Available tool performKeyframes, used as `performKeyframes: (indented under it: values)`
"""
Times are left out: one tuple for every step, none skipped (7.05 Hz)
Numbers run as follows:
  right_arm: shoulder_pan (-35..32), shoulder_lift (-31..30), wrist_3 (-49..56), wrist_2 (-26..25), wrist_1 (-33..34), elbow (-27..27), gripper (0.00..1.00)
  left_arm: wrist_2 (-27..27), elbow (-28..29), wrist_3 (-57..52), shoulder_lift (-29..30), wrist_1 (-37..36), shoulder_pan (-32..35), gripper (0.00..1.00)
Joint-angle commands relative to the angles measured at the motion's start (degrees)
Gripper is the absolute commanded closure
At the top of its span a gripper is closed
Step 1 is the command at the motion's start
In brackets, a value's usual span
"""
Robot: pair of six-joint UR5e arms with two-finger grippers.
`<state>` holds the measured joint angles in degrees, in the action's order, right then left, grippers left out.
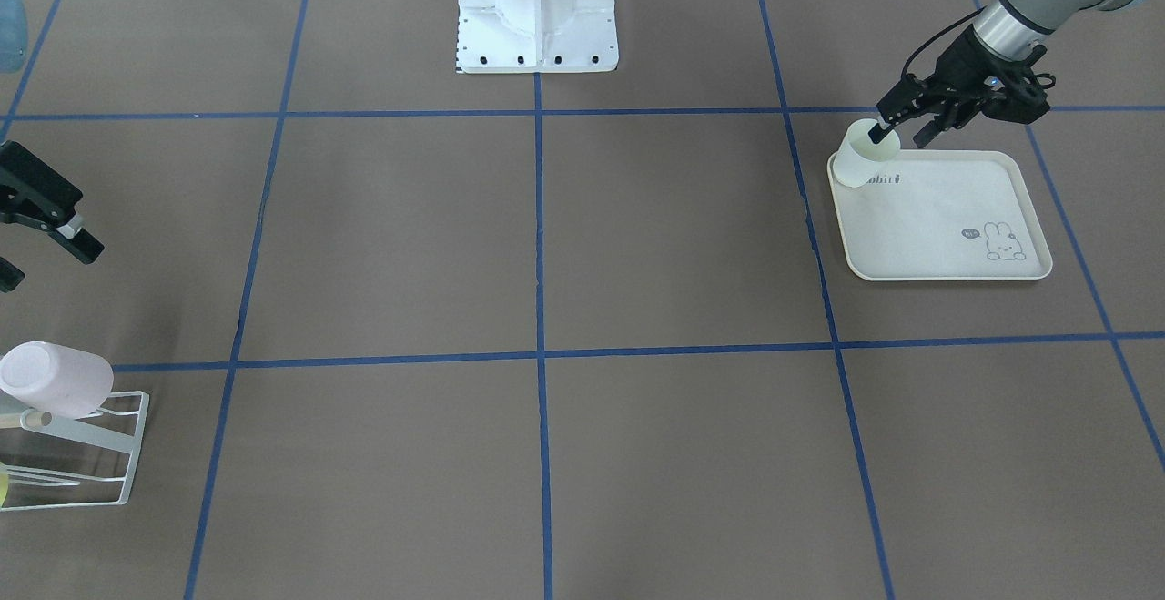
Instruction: Transfer IKEA cup to right arm and place on rack
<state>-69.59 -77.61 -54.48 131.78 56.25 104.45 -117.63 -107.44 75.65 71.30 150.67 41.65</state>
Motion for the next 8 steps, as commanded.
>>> performKeyframes:
  values:
    - [-0.02, 0.0, -0.01, 0.05, 0.09, -0.12, 0.0, 0.03, 0.04, -0.77, -0.2, -0.12, -0.08, 0.18]
    - [-0.02, 0.09, -0.01, 0.05, 0.0, -0.03, 0.0, 0.03, 0.12, -0.77, -0.11, -0.12, -0.51, 0.18]
    - [-0.02, 0.09, -0.01, 0.05, 0.0, -0.03, 0.0, 0.03, 0.56, -0.77, 0.07, -0.12, -0.69, 0.18]
    - [-0.02, 0.09, -0.01, -0.03, 0.0, -0.12, 0.0, 0.12, 1.0, -0.77, 0.07, -0.2, -0.78, 0.22]
    - [-0.02, 0.18, -0.01, -0.04, 0.0, -0.12, 0.0, 0.12, 1.35, -0.77, 0.07, -0.2, -0.87, 0.3]
    - [-0.02, 0.27, -0.01, -0.04, 0.0, -0.03, 0.0, 0.12, 1.53, -0.77, 0.15, -0.2, -0.87, 0.44]
    - [-0.02, 0.27, -0.01, -0.04, 0.09, -0.03, 0.0, 0.12, 1.44, -0.77, 0.07, -0.2, -0.87, 0.56]
    - [-0.02, 0.27, 0.08, -0.04, 0.09, -0.03, 0.0, 0.04, 1.27, -0.77, 0.15, -0.2, -0.96, 0.58]
